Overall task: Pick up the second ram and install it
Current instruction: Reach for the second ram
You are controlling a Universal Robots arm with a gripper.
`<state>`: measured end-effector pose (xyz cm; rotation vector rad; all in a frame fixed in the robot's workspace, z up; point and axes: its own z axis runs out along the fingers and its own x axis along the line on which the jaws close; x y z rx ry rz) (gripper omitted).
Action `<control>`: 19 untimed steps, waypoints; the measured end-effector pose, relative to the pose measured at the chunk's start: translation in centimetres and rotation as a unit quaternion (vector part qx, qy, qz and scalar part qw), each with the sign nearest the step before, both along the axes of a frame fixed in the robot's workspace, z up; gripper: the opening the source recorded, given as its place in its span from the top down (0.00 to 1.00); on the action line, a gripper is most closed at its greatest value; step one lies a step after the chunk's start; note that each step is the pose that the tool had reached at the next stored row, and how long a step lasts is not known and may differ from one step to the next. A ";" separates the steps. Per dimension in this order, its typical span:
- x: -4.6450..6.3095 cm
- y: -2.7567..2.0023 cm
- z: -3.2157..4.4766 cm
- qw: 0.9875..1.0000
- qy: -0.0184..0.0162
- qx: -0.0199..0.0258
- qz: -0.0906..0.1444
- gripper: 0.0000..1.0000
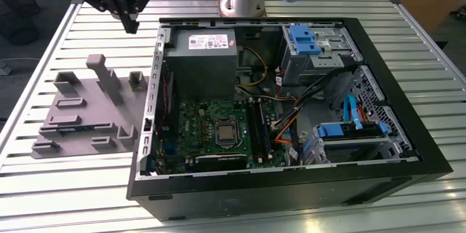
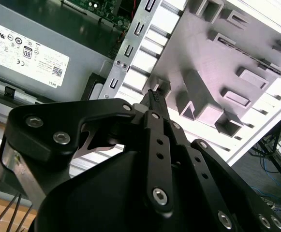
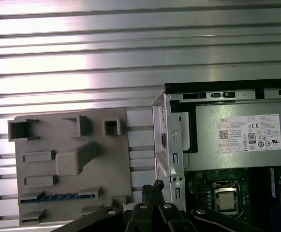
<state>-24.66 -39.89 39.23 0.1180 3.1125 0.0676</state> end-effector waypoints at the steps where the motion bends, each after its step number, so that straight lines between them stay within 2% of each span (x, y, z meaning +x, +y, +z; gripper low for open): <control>1: 0.0 0.00 0.00 1.000 0.000 0.000 0.000 0.89; 9: -0.2 0.00 -0.03 1.000 0.000 0.000 0.000 0.89; 10: -1.0 0.00 -0.22 1.000 0.000 0.000 0.000 0.89; 19: -1.3 0.00 -0.27 1.000 0.000 0.000 0.000 0.89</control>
